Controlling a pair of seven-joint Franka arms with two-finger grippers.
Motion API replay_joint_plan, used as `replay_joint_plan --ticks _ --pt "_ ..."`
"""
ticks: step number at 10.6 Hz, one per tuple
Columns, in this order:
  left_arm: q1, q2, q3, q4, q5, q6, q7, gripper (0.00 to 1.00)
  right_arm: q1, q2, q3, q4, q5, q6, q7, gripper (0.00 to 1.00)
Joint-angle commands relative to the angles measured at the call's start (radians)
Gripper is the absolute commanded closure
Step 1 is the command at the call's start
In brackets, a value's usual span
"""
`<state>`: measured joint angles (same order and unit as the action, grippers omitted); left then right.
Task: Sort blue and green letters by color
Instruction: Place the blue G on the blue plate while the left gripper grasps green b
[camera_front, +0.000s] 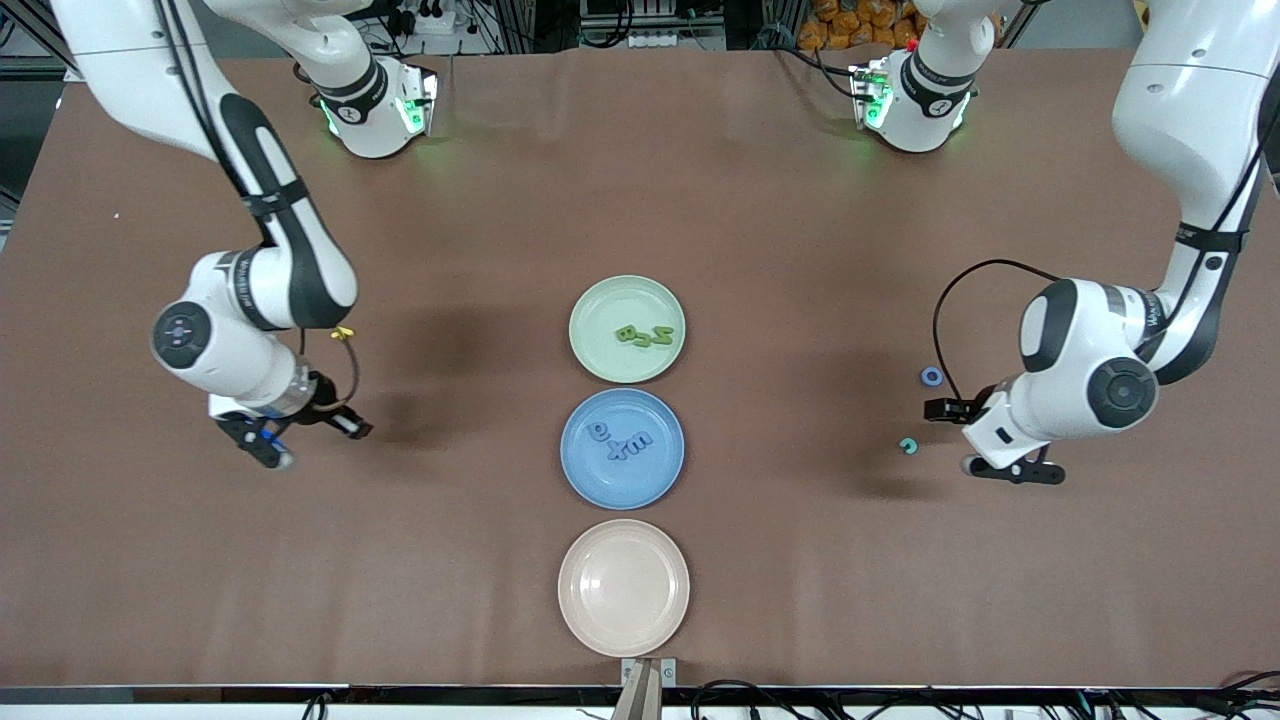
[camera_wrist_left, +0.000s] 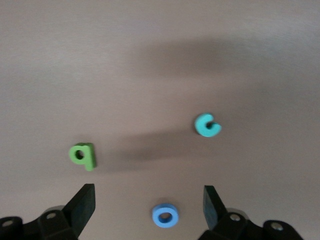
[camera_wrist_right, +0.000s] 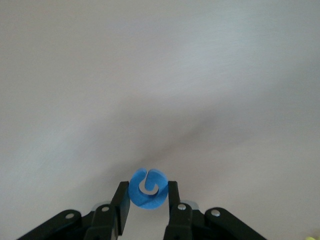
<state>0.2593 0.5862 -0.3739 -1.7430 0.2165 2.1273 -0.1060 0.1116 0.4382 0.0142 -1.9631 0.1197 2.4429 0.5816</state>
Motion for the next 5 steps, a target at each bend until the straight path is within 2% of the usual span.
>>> replay_joint_plan --ticks 1,2,3,5 --pt "0.046 0.015 -0.01 -0.013 -0.026 0.054 -0.01 0.2 0.083 0.054 0.035 0.096 -0.029 -0.005 -0.173 1.0" --pt "0.048 0.032 -0.002 -0.01 -0.023 0.077 -0.035 0.25 0.138 0.086 0.035 0.148 -0.073 -0.005 -0.19 1.0" --pt "0.064 0.052 0.006 -0.007 -0.02 0.109 -0.038 0.26 0.166 0.112 0.036 0.197 -0.134 -0.005 -0.204 1.0" --pt "0.08 0.073 0.007 -0.007 -0.009 0.143 -0.038 0.26 0.247 0.18 0.036 0.289 -0.185 0.013 -0.216 1.0"
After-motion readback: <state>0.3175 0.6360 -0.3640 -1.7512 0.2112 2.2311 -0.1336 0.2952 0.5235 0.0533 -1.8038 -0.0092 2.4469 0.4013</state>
